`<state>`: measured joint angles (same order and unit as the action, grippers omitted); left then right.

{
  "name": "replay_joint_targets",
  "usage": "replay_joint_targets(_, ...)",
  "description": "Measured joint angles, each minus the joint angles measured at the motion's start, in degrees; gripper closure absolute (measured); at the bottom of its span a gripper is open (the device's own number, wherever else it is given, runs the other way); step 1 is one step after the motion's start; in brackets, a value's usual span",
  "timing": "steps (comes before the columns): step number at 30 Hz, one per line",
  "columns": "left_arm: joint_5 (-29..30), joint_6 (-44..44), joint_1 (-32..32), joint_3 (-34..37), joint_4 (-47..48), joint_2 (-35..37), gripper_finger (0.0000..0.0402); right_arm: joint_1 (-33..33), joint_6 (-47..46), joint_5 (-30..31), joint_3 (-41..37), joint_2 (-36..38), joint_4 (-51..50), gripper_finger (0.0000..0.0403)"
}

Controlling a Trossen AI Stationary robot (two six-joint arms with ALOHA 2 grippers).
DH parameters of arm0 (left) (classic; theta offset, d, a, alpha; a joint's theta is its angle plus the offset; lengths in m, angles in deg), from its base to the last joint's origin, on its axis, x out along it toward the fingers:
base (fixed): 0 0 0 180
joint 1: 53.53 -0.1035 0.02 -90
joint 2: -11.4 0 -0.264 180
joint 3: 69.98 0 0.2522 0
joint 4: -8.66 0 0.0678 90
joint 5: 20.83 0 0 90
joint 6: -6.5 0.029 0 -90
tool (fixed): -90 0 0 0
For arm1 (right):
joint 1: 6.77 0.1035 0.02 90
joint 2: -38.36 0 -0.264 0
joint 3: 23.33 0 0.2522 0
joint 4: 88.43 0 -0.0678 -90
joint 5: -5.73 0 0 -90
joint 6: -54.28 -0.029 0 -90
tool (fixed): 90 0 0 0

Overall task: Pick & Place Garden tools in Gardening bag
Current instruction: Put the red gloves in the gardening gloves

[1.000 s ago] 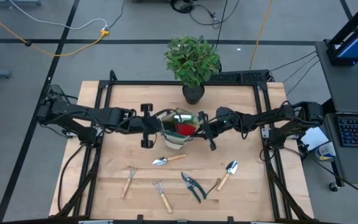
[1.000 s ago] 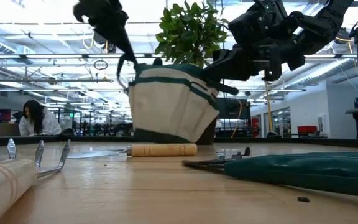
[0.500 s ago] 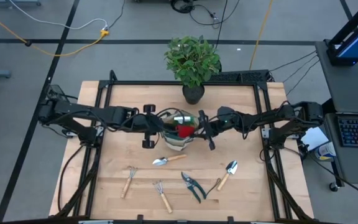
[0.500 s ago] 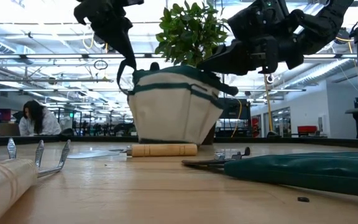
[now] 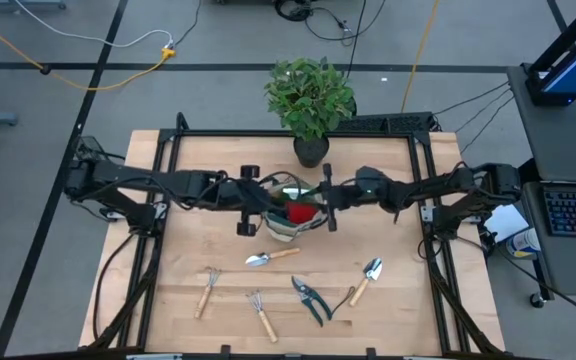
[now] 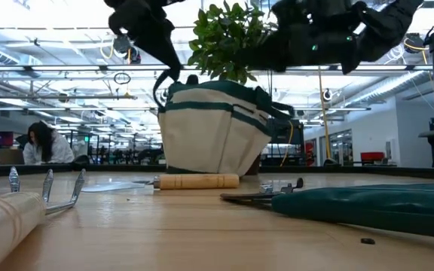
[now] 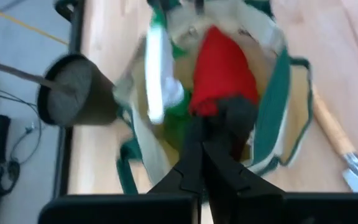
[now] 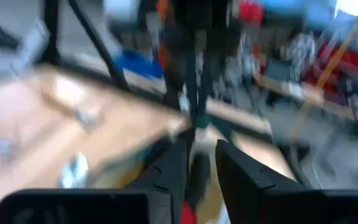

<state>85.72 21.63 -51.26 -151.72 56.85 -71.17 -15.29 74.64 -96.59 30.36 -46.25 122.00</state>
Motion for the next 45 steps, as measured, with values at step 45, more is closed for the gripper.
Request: replay_joint_targets(45,-25.58,-12.98,-8.22,-7.58,0.66,-16.08,0.039,3.76,6.51,3.48,5.32,19.5,-40.27,0.0403)
